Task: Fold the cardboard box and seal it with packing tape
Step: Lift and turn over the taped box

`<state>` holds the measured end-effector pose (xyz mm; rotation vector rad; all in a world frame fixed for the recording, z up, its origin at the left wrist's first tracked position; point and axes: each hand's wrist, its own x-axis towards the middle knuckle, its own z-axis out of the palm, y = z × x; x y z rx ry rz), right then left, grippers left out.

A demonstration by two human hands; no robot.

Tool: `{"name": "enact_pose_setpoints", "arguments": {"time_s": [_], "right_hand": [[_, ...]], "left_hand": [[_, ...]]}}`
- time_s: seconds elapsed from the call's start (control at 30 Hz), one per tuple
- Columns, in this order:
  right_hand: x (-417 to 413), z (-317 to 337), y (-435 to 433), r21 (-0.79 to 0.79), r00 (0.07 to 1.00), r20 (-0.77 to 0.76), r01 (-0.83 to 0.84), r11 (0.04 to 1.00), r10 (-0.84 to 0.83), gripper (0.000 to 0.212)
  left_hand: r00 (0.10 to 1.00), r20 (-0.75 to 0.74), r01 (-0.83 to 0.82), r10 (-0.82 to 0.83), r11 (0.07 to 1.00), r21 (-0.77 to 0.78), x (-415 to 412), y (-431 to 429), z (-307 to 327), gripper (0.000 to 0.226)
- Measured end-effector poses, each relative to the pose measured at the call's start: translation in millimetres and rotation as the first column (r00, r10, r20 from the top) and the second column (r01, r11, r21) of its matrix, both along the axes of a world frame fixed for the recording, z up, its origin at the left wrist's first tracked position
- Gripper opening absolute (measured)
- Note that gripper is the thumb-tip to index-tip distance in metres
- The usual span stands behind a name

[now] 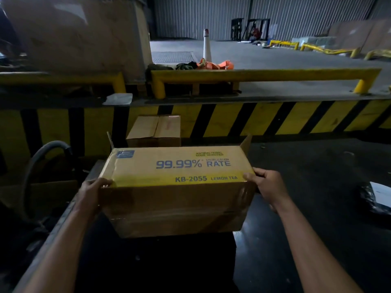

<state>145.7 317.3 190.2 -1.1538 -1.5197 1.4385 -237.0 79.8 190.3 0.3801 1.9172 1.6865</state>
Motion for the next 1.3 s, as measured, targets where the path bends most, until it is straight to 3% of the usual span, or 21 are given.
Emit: {"name": "enact_pose_setpoints", "arguments": {"time_s": [0.03,0.07,0.13,0.2,0.27,0.43,0.5,0.57,0.63,0.7,0.83,1.3], "right_hand": [[0.6,-7.2,4.2,-0.002,0.999,0.028,0.020,1.000,-0.020,0.040],[1.5,-13.4,7.8,-0.004,0.998,0.061,0.029,1.000,-0.029,0.050],[3.4,-19.7,9.4,-0.010,0.990,0.142,-0.001,1.000,0.003,0.075],[4.0,-23.7,6.0,-0.044,0.971,0.215,-0.098,0.994,0.105,0.095],[3.4,-33.7,4.3,-0.047,0.959,0.223,-0.166,0.985,0.172,0.091],[-2.6,-46.0,3.1,-0.045,0.981,0.184,-0.045,0.998,0.053,0.075],[-1.1,-46.8,5.4,0.004,0.978,0.208,-0.029,1.000,0.028,0.086],[2.4,-47.1,10.9,0.034,0.975,0.216,-0.066,0.997,0.057,0.115],[6.1,-46.2,14.6,0.027,0.964,0.201,-0.182,0.983,0.173,0.131],[8.7,-47.4,17.8,0.051,0.956,0.175,-0.247,0.968,0.235,0.130],[8.5,-55.5,15.9,0.107,0.967,0.197,-0.186,0.977,0.163,0.119],[-3.2,-142.8,-30.0,0.108,0.976,0.215,0.023,0.994,-0.046,0.081]], "left_hand": [[1.000,-0.006,0.025,-0.025,1.000,-0.017,2.1,-1.0,-1.3,0.025],[0.998,-0.003,0.059,-0.060,0.998,-0.037,-1.2,-0.8,-7.4,0.032],[0.986,-0.011,0.163,-0.165,0.979,-0.122,-7.4,-6.1,-18.1,0.068],[0.963,-0.039,0.257,-0.268,0.949,-0.181,-12.5,-13.4,-28.1,0.088],[0.949,-0.071,0.287,-0.306,0.937,-0.198,-7.1,-16.8,-31.0,0.090],[0.955,-0.084,0.268,-0.285,0.949,-0.168,-5.2,-17.2,-50.1,0.095],[0.979,-0.046,0.193,-0.200,0.973,-0.126,-3.8,-11.6,-50.1,0.075],[0.988,-0.046,0.143,-0.149,0.983,-0.118,0.7,-4.8,-45.4,0.062],[0.980,-0.132,0.127,-0.146,0.982,-0.142,-1.5,0.5,-43.6,0.083],[0.963,-0.194,0.160,-0.188,0.976,-0.150,-8.4,3.8,-40.5,0.103],[0.915,-0.274,0.237,-0.298,0.943,-0.234,-16.4,7.6,-38.5,0.117],[0.911,-0.399,-0.027,-0.107,0.948,-0.316,41.7,-7.6,-121.2,0.113]]}}
